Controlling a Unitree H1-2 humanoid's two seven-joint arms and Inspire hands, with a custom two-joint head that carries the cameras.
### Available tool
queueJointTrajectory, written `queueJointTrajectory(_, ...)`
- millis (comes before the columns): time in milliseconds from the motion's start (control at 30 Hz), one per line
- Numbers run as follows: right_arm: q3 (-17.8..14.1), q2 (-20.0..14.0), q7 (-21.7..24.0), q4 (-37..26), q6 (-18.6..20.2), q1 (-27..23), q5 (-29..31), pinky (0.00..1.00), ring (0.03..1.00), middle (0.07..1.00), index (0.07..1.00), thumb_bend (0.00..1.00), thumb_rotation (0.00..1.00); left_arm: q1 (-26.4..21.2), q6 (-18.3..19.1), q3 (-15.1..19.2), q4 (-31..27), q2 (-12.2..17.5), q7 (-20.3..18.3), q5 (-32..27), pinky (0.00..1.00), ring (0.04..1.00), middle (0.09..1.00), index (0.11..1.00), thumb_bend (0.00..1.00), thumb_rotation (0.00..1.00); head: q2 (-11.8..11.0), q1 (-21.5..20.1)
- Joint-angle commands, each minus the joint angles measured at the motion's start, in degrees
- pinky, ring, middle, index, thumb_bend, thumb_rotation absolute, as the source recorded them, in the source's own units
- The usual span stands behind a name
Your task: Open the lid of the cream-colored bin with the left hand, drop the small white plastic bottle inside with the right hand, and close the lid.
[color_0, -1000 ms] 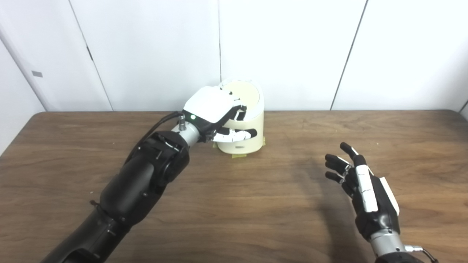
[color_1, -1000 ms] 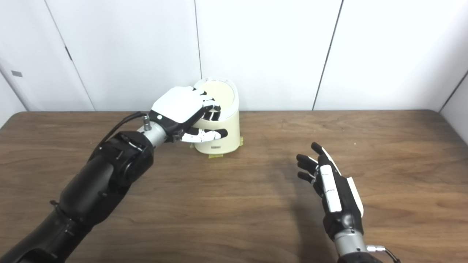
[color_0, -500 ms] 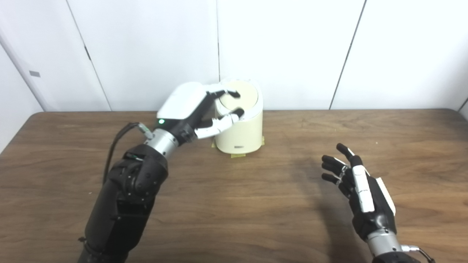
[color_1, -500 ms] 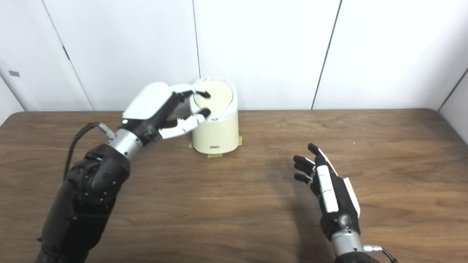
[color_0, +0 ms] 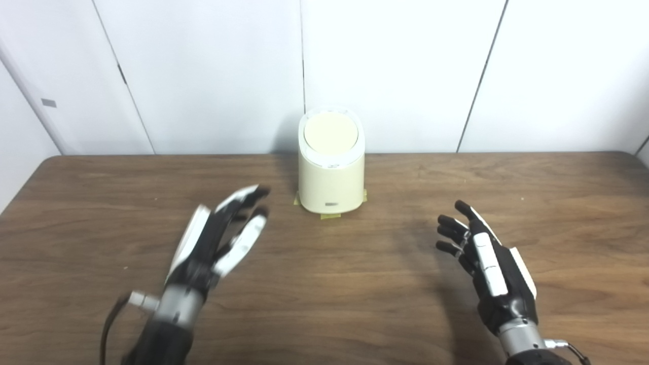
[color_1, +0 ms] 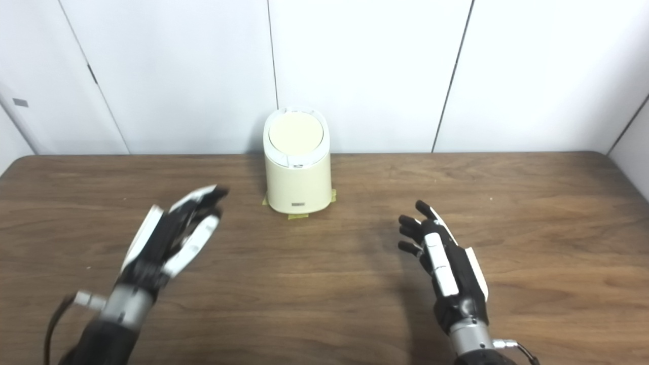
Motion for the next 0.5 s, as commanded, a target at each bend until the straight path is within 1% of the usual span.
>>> queueJointTrajectory(0,0.5,0.5,0.9,-0.8,-3.9,1.7,-0.1,0.78,0.847,0.833,0.881,0.49,0.85,1.2,-2.7,1.6,-1.7,-0.9,2.7,-5.1,0.86,0.895,0.887,0.861,0.35,0.77,0.2,-0.2)
queueJointTrajectory(67,1.0,-0.1,1.2,-0.9,-4.6,1.9,-1.0,0.78,0.848,0.848,0.877,0.51,0.86,3.7,-4.3,2.9,-0.4,-1.2,3.7,-8.5,0.86,0.900,0.903,0.868,0.33,0.75,0.2,-0.2)
queueJointTrajectory(200,1.6,-0.9,2.2,-1.0,-6.0,2.9,-1.8,0.82,0.876,0.888,0.884,0.51,0.89,7.2,-7.5,3.3,2.2,-0.6,6.3,-10.0,0.86,0.888,0.889,0.887,0.33,0.75,0.3,-0.4)
queueJointTrajectory(333,1.9,-1.3,3.0,-1.0,-7.6,4.0,-2.7,0.85,0.912,0.933,0.916,0.49,0.91,9.4,-9.3,3.1,3.5,-0.4,7.7,-11.0,0.87,0.888,0.898,0.925,0.36,0.76,0.4,-0.6)
queueJointTrajectory(367,2.0,-1.6,3.0,-0.8,-8.1,4.2,-3.6,0.85,0.918,0.940,0.921,0.48,0.91,9.9,-10.4,3.4,4.1,-0.5,7.9,-12.5,0.87,0.888,0.900,0.929,0.36,0.76,0.4,-0.6)
queueJointTrajectory(467,1.9,-1.7,3.1,-0.6,-8.9,4.6,-4.3,0.87,0.938,0.963,0.938,0.48,0.95,10.9,-12.6,3.9,5.5,-1.0,8.1,-15.8,0.86,0.892,0.921,0.946,0.33,0.74,0.4,-0.6)
